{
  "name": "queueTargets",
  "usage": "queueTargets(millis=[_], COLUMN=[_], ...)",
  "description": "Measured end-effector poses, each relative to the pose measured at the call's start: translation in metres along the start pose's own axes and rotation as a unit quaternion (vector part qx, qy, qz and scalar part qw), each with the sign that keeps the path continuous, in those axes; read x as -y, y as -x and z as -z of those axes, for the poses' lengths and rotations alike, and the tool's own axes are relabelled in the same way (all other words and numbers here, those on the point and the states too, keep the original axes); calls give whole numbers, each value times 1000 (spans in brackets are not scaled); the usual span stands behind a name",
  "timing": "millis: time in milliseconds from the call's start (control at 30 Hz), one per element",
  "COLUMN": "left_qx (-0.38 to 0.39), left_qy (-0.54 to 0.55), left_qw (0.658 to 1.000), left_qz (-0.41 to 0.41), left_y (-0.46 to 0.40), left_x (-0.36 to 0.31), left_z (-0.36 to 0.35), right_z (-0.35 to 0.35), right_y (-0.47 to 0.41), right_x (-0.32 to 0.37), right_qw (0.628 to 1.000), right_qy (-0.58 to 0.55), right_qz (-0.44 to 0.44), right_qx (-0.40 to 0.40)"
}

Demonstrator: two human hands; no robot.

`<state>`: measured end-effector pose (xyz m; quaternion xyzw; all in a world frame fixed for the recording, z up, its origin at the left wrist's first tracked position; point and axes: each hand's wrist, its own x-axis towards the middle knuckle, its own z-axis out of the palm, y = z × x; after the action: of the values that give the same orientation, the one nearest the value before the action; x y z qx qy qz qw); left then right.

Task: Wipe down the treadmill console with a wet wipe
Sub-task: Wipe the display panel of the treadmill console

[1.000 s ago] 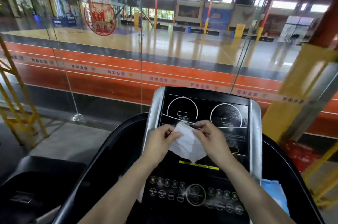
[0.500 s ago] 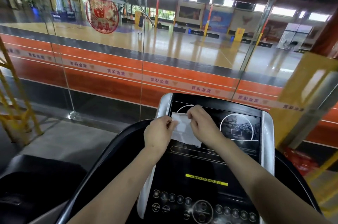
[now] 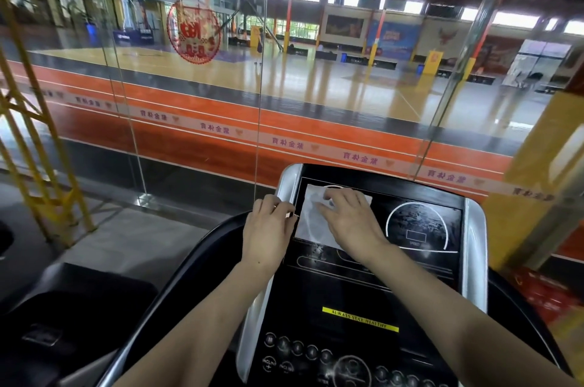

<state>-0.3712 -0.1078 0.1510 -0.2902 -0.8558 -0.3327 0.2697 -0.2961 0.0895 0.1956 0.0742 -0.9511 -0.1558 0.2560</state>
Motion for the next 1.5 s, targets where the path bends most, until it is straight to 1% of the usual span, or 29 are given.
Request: queueTargets(millis=[100, 233, 300, 433, 567, 667, 767, 867, 967, 1067, 1167, 1233, 1300, 1367, 1433, 1500], left_qx=[-9, 18, 23, 25, 36, 54, 76, 93, 112, 117, 121, 126, 130, 139, 145, 146], left_qy=[-17, -48, -61, -62, -65, -58, -55, -69, -83, -89, -94, -102, -101, -93, -90, -93], left_qw=[999, 995, 993, 991, 988, 985, 984, 983, 982, 981, 980, 979, 979, 978, 978, 978], left_qz=[-40, -86, -98, -116, -137, -151, -148, -141, -131, -125, -128, -126, -124, -121, -118, -114], left_y=[8, 15, 15, 17, 24, 31, 34, 38, 39, 38, 40, 39, 40, 39, 40, 40], left_x=[12, 20, 22, 27, 41, 51, 57, 58, 58, 58, 60, 61, 61, 58, 58, 59], left_z=[-1, -1, -1, -3, -9, -12, -14, -15, -14, -13, -13, -13, -13, -12, -12, -11], right_z=[-10, -17, -17, -11, -13, -20, -25, -20, -10, -11, -22, -28, -26, -19, -11, -11], right_y=[0, 5, 6, -5, -6, 13, 30, 20, -10, -17, 10, 28, 26, 6, -14, -22], right_x=[0, -5, -9, -16, -9, 8, 19, 9, -7, -1, 21, 32, 27, 13, -1, 0], right_qw=[998, 992, 991, 990, 992, 991, 988, 984, 987, 989, 990, 988, 985, 987, 989, 990], right_qy=[-60, -111, -98, -34, -25, -20, -11, -11, -15, -12, -9, -7, -3, -9, -11, -5], right_qz=[31, 60, 68, 81, 55, 74, 90, 94, 52, 24, 54, 75, 83, 61, 19, -2], right_qx=[12, 28, 55, 106, 110, 109, 127, 149, 154, 145, 127, 135, 149, 149, 146, 141])
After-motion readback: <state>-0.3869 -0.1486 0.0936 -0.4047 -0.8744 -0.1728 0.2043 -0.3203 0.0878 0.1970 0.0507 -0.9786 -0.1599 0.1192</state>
